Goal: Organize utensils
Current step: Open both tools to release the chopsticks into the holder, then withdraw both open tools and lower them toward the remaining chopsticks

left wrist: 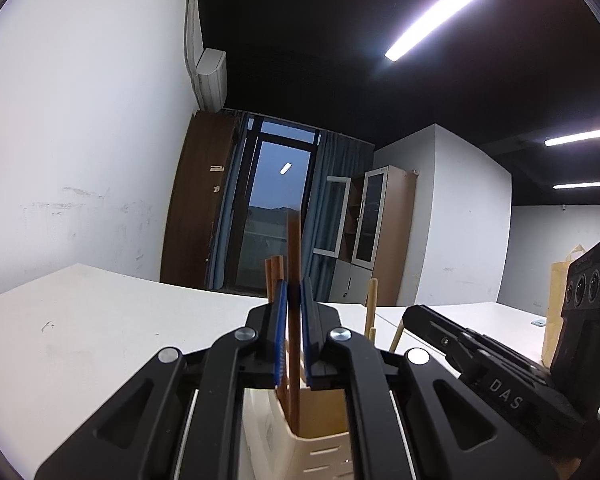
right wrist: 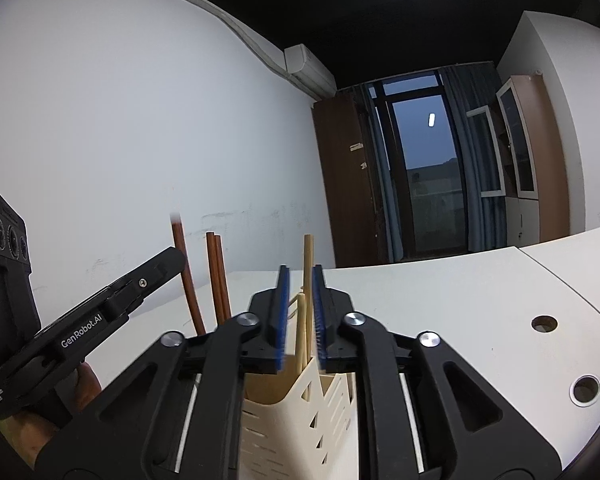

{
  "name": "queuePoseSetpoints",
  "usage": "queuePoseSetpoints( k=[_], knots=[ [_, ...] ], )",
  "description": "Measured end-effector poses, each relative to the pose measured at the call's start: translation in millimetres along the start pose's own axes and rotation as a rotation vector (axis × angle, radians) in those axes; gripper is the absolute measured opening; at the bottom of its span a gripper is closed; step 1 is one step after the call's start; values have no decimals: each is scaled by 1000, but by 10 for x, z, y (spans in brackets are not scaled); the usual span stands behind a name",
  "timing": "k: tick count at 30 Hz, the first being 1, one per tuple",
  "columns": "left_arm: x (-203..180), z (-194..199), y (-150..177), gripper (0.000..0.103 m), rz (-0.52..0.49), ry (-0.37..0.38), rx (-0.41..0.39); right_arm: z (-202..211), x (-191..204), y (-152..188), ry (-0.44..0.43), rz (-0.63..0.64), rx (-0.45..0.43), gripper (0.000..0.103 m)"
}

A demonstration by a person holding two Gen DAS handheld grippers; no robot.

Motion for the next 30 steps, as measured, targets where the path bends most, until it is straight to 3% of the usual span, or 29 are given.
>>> queuePoseSetpoints(
  k=[2, 4, 13, 19, 27, 30],
  knots=[
    [27, 40, -14, 10, 0, -4, -1, 21, 2, 13, 10, -4, -5, 16],
    [52, 71, -34, 23, 6, -1, 2, 53, -19, 23, 11, -15, -3, 24],
    [107, 287, -120, 24, -13, -44, 13, 229, -61, 48, 69, -15, 43, 29],
    [52, 359, -91, 25, -71, -64, 112, 360, -16, 128, 117, 5, 144, 35],
    [64, 416, 87, 27, -76, -59, 255, 533, 37, 381, 152, -46, 252, 41],
    [81, 435, 174, 33, -80, -54, 293, 532, 60, 491, 152, -69, 303, 42]
  ],
)
Point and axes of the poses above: each gripper's, at about its wrist camera, not at the fingertips, and z roughly against the way its jaws point, x to its left, y to its underside, the point moved 2 cm from there along -z, roughly the way its jaws point, and after that the axes turned 7 degrees about -y, right-handed, at the moved point
